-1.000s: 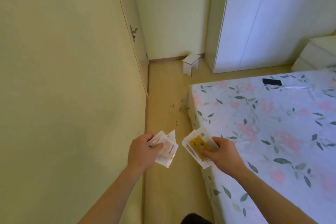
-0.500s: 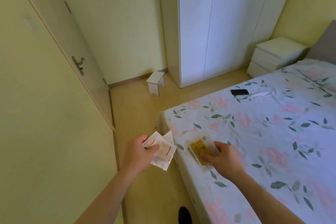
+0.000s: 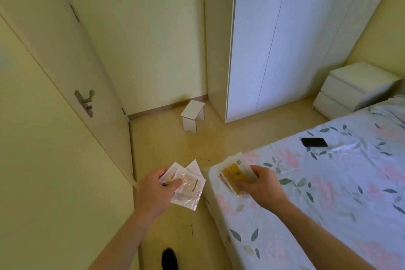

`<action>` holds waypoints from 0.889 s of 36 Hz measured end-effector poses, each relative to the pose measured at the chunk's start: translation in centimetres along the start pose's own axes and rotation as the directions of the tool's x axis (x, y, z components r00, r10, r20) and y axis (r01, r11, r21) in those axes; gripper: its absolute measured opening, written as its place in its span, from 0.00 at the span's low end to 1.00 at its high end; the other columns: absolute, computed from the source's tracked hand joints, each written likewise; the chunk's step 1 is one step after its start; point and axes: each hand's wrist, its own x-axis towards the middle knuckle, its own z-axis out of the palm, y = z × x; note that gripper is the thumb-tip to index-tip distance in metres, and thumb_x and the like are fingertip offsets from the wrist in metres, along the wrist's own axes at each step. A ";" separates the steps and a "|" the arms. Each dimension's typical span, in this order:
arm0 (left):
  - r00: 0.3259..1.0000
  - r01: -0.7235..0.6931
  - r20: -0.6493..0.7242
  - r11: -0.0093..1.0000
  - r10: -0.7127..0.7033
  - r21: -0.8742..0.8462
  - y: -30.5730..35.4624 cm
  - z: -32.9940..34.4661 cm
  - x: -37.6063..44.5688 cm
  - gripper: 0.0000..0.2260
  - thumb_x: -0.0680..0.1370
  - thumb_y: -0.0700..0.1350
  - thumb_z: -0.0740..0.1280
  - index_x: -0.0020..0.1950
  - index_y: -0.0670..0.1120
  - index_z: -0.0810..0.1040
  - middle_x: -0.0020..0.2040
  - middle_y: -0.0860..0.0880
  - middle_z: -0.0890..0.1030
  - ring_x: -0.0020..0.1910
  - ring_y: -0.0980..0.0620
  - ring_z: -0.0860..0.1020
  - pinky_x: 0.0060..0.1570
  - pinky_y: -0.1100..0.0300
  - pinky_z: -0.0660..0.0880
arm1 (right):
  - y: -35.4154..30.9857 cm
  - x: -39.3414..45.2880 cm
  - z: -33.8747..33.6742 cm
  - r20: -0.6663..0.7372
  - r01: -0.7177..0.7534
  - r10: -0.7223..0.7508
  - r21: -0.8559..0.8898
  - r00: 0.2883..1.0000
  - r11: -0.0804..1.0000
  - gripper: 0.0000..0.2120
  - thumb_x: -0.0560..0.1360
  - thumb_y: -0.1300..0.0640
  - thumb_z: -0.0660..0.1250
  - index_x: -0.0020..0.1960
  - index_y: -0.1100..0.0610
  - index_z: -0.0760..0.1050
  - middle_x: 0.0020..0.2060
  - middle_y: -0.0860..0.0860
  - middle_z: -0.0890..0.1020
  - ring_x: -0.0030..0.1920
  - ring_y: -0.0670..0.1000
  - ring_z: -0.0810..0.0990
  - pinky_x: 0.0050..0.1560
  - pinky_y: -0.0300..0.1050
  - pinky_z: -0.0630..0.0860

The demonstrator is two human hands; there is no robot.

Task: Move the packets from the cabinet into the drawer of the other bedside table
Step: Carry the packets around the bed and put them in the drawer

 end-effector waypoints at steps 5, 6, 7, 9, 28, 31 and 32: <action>0.998 -0.044 0.052 0.999 0.044 -0.007 -0.7 -2.3 9.8 0.06 0.74 0.43 0.77 0.42 0.53 0.82 0.38 0.56 0.84 0.35 0.54 0.83 0.31 0.59 0.78 | -2.7 7.5 3.3 -0.060 -0.057 0.058 0.014 0.997 0.998 0.11 0.71 0.52 0.78 0.53 0.48 0.84 0.39 0.44 0.86 0.36 0.42 0.84 0.37 0.39 0.81; 0.996 -0.048 0.071 0.999 0.049 -0.004 -0.7 -2.7 11.8 0.06 0.74 0.44 0.77 0.42 0.53 0.83 0.38 0.55 0.84 0.36 0.54 0.83 0.31 0.59 0.79 | -3.2 8.8 3.9 -0.074 -0.077 0.079 0.032 0.994 0.997 0.11 0.71 0.53 0.79 0.53 0.47 0.84 0.40 0.44 0.87 0.38 0.43 0.84 0.40 0.42 0.83; 0.994 -0.056 0.091 0.998 0.057 -0.004 -0.7 -3.2 13.7 0.06 0.74 0.44 0.77 0.42 0.53 0.82 0.38 0.55 0.84 0.36 0.54 0.83 0.32 0.59 0.79 | -3.8 9.9 4.4 -0.090 -0.087 0.091 0.054 0.992 0.995 0.11 0.71 0.54 0.79 0.52 0.46 0.84 0.40 0.44 0.87 0.40 0.44 0.85 0.43 0.45 0.84; 0.988 -0.078 0.135 0.997 0.076 0.007 -0.3 -3.9 17.3 0.07 0.74 0.44 0.77 0.40 0.53 0.81 0.36 0.55 0.84 0.34 0.54 0.82 0.30 0.61 0.77 | -5.0 11.7 5.4 -0.119 -0.092 0.104 0.100 0.987 0.991 0.11 0.71 0.55 0.79 0.49 0.43 0.83 0.40 0.43 0.87 0.40 0.45 0.85 0.45 0.50 0.85; 0.909 -0.238 0.369 0.968 0.195 0.074 7.7 0.9 47.8 0.05 0.72 0.46 0.77 0.39 0.52 0.82 0.36 0.55 0.84 0.34 0.52 0.82 0.34 0.49 0.80 | -7.4 36.7 4.2 -0.272 -0.199 0.258 0.226 0.927 0.954 0.06 0.71 0.50 0.78 0.47 0.44 0.83 0.37 0.41 0.86 0.36 0.42 0.85 0.39 0.44 0.82; 0.903 -0.228 0.391 0.969 0.175 0.094 9.3 2.0 52.7 0.04 0.73 0.47 0.76 0.41 0.53 0.83 0.37 0.55 0.84 0.36 0.52 0.83 0.35 0.49 0.80 | -7.9 41.8 3.6 -0.257 -0.205 0.280 0.283 0.925 0.937 0.07 0.72 0.54 0.78 0.49 0.47 0.84 0.37 0.41 0.87 0.37 0.39 0.85 0.36 0.36 0.79; 0.905 -0.229 0.388 0.969 0.175 0.096 9.9 2.3 54.3 0.04 0.72 0.47 0.76 0.40 0.51 0.82 0.37 0.54 0.84 0.36 0.50 0.82 0.34 0.48 0.79 | -8.1 43.4 3.4 -0.253 -0.203 0.282 0.298 0.925 0.933 0.07 0.72 0.56 0.78 0.49 0.48 0.84 0.37 0.41 0.87 0.38 0.39 0.85 0.36 0.33 0.78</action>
